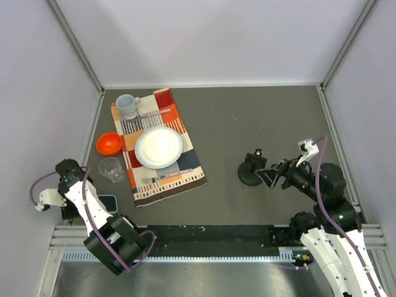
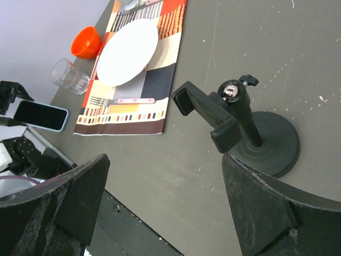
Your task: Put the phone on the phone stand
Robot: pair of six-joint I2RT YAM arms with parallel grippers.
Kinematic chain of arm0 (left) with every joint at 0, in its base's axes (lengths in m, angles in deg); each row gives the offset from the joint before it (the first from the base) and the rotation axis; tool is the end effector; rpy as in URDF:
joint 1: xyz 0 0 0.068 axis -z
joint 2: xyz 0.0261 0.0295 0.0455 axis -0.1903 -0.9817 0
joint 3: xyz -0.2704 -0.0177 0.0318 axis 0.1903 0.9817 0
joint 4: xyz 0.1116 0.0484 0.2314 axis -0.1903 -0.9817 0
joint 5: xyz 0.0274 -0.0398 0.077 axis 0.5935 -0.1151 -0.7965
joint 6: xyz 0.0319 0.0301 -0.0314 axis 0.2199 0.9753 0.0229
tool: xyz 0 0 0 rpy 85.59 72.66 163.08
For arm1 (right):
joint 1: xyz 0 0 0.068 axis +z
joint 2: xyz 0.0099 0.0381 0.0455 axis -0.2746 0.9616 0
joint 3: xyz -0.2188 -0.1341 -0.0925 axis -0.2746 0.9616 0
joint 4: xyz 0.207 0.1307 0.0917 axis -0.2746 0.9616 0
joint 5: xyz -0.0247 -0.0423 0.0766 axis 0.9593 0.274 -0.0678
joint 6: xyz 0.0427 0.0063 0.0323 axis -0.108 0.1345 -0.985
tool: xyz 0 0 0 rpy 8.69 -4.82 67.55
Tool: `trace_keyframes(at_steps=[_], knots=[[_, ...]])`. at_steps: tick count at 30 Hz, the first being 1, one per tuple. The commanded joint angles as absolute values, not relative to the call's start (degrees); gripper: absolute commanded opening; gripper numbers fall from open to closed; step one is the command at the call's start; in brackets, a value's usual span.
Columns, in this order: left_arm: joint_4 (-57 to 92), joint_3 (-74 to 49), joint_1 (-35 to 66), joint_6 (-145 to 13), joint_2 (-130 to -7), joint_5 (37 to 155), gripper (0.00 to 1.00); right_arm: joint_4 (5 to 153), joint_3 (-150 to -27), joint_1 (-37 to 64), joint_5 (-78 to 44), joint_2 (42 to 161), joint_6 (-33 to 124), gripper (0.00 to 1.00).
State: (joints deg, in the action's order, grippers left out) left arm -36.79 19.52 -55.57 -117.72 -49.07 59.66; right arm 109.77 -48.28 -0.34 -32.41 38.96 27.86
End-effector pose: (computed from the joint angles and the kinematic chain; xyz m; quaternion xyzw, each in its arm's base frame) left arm 0.1047 0.1268 0.2255 -0.7969 0.5236 0.2060 0.2199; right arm 0.0829 0.0377 0.2991 -0.0637 0.7808 0.3553 0.5100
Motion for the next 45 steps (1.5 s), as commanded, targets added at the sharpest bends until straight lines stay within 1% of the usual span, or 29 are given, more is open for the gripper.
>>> trace_keyframes(at_steps=[1,18,40,44,45], knots=[[-36.71,16.73,-55.44,-117.58,-47.31,58.20,0.00,106.84,-48.90,0.23,-32.79,39.77,28.56,0.88],[-39.07,13.57,-52.90,-117.23,-43.01,54.60,0.00,106.85,-48.81,0.23,-32.88,40.38,28.64,0.88],[-42.15,8.82,-50.44,-117.05,-41.25,55.04,0.00,106.76,-48.72,0.23,-32.79,40.30,28.56,0.88],[-41.81,9.69,-50.52,-117.14,-41.60,55.83,0.00,106.76,-48.81,0.23,-32.96,40.38,28.56,0.88],[-39.80,10.30,-50.44,-116.62,-41.69,56.79,0.00,106.76,-48.72,0.23,-32.96,40.38,28.56,0.87]])
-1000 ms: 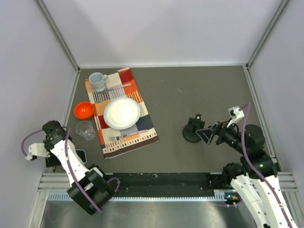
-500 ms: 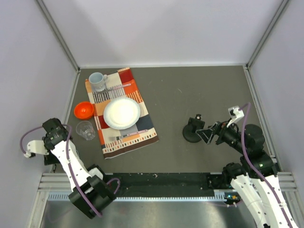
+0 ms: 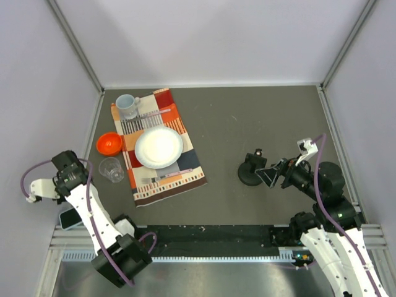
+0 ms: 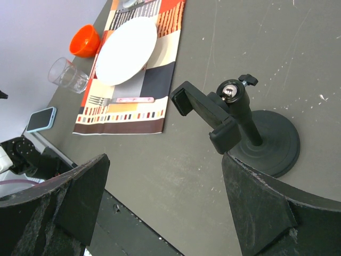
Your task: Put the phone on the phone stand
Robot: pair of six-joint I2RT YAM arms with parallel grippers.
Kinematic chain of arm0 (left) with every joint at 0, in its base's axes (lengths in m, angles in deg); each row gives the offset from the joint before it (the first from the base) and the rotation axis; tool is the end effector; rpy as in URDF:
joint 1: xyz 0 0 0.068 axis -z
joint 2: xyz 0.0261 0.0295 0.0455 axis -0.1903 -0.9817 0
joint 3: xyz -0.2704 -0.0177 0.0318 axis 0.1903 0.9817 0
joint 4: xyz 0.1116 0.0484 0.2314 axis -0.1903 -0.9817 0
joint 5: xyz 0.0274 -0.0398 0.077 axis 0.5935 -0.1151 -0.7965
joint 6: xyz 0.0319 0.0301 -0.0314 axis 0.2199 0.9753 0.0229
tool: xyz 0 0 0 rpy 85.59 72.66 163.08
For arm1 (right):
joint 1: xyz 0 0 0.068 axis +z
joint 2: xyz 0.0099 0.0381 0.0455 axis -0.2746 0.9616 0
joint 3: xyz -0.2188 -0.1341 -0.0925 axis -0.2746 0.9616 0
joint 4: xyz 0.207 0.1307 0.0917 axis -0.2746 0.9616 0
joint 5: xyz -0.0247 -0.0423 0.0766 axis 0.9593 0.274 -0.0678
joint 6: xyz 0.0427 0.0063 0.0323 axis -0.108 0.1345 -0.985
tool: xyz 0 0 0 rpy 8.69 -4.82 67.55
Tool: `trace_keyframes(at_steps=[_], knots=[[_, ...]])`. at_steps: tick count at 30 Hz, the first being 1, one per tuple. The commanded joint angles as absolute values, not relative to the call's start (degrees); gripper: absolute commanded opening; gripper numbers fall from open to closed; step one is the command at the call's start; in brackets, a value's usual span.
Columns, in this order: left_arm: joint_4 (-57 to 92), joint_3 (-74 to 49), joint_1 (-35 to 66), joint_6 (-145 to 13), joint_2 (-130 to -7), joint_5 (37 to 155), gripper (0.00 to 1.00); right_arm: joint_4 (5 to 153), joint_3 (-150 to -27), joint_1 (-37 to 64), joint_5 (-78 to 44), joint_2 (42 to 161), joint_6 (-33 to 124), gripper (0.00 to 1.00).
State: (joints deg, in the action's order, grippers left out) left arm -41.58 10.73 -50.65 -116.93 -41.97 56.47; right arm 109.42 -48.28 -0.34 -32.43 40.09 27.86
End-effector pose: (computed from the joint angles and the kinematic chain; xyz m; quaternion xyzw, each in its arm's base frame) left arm 0.1022 0.1088 0.2851 -0.7664 0.5206 0.2002 0.3186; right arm 0.0865 0.0387 0.2983 -0.0624 0.7848 0.3544 0.5047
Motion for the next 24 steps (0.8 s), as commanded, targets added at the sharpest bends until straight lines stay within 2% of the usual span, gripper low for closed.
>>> trace_keyframes(at_steps=[1,3,4,5,10,18,24], knots=[[-38.22,11.79,-50.43,-115.66,-41.60,57.58,0.00,106.84,-48.81,0.23,-32.96,40.30,28.47,0.88],[-35.40,13.38,-50.43,-113.81,-41.60,58.55,0.27,106.85,-48.90,0.32,-33.14,40.30,28.47,0.88],[-32.95,14.69,-50.43,-113.37,-42.30,58.82,0.46,106.85,-48.90,0.23,-33.23,40.30,28.47,0.88],[-32.23,14.97,-50.52,-112.75,-42.91,58.91,0.98,106.93,-48.90,0.23,-33.31,40.21,28.56,0.88],[-36.61,13.57,-50.52,-116.78,-50.72,59.44,0.99,106.84,-48.90,0.15,-33.49,40.03,28.64,0.88],[-31.87,17.69,-50.79,-118.45,-56.27,60.93,0.99,106.76,-48.90,0.50,-33.58,39.51,28.56,0.88],[-29.68,18.66,-51.31,-120.48,-59.88,56.89,0.99,106.85,-48.99,0.50,-33.67,39.50,28.64,0.87]])
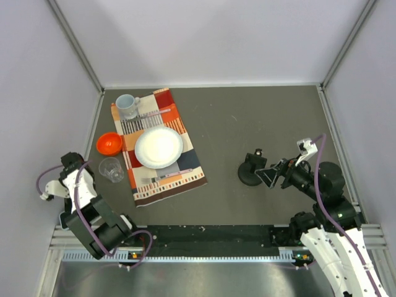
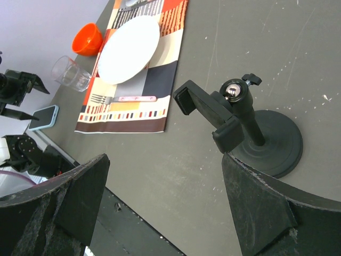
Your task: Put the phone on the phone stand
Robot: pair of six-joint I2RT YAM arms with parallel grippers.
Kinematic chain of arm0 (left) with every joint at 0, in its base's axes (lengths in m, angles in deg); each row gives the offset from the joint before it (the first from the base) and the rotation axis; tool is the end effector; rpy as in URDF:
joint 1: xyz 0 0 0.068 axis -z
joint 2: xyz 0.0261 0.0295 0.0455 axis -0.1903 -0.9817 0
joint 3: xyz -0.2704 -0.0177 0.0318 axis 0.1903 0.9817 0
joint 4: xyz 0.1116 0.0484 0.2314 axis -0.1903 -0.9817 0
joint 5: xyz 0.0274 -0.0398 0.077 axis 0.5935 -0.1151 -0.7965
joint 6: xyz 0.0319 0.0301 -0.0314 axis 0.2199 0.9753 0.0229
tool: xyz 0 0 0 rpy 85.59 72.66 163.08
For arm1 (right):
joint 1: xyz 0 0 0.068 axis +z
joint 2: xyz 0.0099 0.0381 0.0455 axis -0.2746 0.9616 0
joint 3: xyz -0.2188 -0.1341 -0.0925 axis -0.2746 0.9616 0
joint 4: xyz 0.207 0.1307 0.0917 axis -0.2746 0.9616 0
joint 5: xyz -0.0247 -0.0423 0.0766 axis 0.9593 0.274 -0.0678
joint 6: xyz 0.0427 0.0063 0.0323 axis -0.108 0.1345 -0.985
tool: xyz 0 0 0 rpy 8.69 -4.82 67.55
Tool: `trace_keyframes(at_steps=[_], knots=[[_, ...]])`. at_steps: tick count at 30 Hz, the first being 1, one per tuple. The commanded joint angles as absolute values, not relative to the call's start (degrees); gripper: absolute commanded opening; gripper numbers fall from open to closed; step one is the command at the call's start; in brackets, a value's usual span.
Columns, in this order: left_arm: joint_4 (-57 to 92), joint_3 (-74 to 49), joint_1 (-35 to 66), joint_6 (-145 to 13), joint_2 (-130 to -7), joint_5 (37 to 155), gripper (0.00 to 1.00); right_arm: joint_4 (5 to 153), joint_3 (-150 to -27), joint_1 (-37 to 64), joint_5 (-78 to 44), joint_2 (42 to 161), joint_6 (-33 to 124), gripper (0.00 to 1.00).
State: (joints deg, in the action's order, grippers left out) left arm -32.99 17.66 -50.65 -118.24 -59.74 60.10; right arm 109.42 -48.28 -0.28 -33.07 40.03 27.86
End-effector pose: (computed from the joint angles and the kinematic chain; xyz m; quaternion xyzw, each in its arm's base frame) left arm 0.1385 0.1364 0.2074 -0.7757 0.5674 0.2022 0.1883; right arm 0.0861 0.0391 0.2984 -0.0663 0.7838 0.3585 0.5027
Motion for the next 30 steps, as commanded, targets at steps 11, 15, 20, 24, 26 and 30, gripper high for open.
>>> trace_keyframes(at_steps=[11,15,20,24,26,30], knots=[[-24.31,24.46,-56.32,-121.88,-63.66,61.55,0.99,106.67,-48.72,0.58,-33.67,39.50,28.65,0.88],[-21.42,26.04,-56.85,-121.45,-63.31,61.81,0.99,106.49,-48.63,0.59,-33.84,39.42,28.64,0.87],[-18.78,26.48,-58.43,-121.36,-64.27,64.00,0.99,106.41,-48.63,0.50,-33.84,39.50,28.56,0.88],[-17.99,25.25,-58.96,-120.57,-66.29,64.09,0.99,106.49,-48.63,0.58,-33.67,39.51,28.65,0.88],[-17.28,25.51,-59.92,-120.66,-66.56,64.88,0.94,106.49,-48.63,0.58,-33.75,39.51,28.64,0.88],[-16.32,26.83,-60.54,-120.39,-67.53,67.43,0.80,106.49,-48.63,0.58,-33.67,39.42,28.64,0.88]])
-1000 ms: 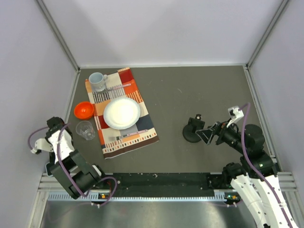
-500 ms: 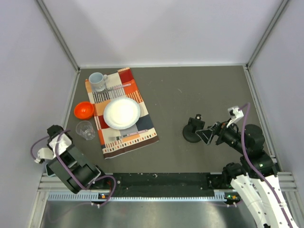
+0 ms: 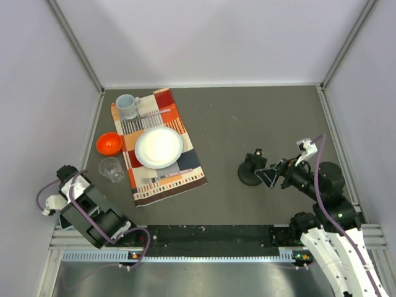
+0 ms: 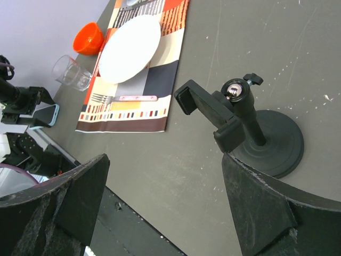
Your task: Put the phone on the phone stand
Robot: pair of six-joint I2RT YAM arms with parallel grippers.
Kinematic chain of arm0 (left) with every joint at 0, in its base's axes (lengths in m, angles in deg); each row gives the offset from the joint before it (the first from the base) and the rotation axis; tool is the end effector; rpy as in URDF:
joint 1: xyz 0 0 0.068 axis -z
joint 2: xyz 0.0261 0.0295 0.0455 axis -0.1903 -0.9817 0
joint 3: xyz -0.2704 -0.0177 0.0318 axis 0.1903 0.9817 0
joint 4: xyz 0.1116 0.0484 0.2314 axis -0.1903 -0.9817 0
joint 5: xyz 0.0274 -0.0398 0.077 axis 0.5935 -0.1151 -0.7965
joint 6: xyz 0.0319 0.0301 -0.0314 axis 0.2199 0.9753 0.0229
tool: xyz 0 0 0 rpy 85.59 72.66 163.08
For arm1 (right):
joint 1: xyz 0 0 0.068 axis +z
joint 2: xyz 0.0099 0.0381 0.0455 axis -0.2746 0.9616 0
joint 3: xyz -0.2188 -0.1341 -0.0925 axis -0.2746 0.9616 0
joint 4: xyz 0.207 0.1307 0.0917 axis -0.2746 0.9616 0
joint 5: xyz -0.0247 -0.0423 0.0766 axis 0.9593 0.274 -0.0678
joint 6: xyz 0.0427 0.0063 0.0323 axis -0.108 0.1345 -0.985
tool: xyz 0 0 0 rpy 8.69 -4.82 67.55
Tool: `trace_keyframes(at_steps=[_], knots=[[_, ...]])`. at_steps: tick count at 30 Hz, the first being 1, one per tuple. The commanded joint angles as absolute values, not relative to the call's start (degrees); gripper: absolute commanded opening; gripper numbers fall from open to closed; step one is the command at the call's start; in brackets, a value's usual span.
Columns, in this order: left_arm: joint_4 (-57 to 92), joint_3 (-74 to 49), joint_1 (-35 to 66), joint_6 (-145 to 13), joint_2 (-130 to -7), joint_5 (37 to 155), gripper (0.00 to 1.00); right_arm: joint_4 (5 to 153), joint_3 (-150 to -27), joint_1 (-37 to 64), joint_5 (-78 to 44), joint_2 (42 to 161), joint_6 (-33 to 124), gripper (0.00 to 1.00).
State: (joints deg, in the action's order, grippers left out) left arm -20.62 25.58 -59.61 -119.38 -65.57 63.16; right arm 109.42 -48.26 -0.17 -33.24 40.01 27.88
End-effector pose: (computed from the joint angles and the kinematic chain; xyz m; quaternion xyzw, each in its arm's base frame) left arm 0.1199 0.1586 0.1577 -0.8255 0.5064 0.1910 0.1598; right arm 0.0859 0.0393 0.2984 -0.0681 0.7835 0.3600 0.5019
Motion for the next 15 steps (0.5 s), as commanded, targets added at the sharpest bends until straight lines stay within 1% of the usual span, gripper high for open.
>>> trace_keyframes(at_steps=[1,2,3,5,6,7,8,9,12,15], knots=[[-15.88,27.27,-60.63,-120.48,-67.61,67.52,0.74,106.49,-48.63,0.58,-33.58,39.42,28.64,0.88],[-15.61,27.88,-60.63,-120.48,-67.53,67.87,0.68,106.49,-48.63,0.58,-33.58,39.42,28.64,0.88],[-15.44,28.06,-60.54,-120.39,-67.44,68.48,0.57,106.49,-48.63,0.50,-33.67,39.42,28.64,0.88],[-14.47,29.11,-60.54,-119.78,-66.74,70.85,0.43,106.49,-48.63,0.58,-33.67,39.42,28.64,0.88],[-14.29,29.55,-60.46,-119.60,-66.39,71.56,0.26,106.49,-48.55,0.58,-33.49,39.42,28.64,0.88],[-14.47,29.73,-60.45,-118.73,-65.95,73.05,0.17,106.49,-48.55,0.50,-33.32,39.42,28.64,0.88],[-14.99,30.34,-60.02,-118.72,-65.16,74.97,0.05,106.49,-48.55,0.67,-33.32,39.42,28.56,0.88],[-15.17,30.87,-59.58,-118.98,-64.72,75.86,0.00,106.49,-48.55,0.59,-33.14,39.50,28.64,0.88],[-15.43,32.98,-57.30,-119.95,-62.44,79.38,0.00,106.49,-48.46,0.58,-33.14,39.68,28.56,0.88],[-18.67,32.02,-52.90,-121.44,-60.68,78.42,0.00,106.41,-48.55,0.58,-33.14,40.03,28.64,0.88]])
